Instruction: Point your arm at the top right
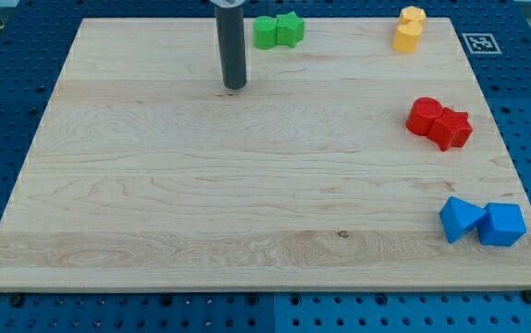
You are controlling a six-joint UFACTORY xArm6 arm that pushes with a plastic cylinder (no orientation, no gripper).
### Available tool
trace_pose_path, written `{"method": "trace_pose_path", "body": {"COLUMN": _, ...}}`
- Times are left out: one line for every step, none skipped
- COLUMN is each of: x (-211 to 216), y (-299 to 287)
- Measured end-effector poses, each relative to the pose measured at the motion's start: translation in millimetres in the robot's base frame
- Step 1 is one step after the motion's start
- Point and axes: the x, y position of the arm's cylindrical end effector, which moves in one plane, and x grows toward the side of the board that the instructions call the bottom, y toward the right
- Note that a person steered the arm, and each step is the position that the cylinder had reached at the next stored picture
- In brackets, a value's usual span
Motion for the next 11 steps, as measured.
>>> {"method": "trace_pose_path", "body": {"x": 1, "y": 5}}
{"method": "trace_pose_path", "body": {"x": 8, "y": 10}}
{"method": "trace_pose_path", "body": {"x": 16, "y": 15}}
{"method": "trace_pose_path", "body": {"x": 30, "y": 23}}
{"method": "trace_pose_path", "body": {"x": 49, "y": 29}}
{"method": "trace_pose_path", "body": {"x": 63, "y": 35}}
{"method": "trace_pose_path", "body": {"x": 67, "y": 43}}
{"method": "trace_pose_path", "body": {"x": 67, "y": 43}}
{"method": "trace_pose_path", "body": {"x": 47, "y": 83}}
{"method": "trace_pose_path", "body": {"x": 21, "y": 135}}
{"method": "trace_pose_path", "body": {"x": 17, "y": 143}}
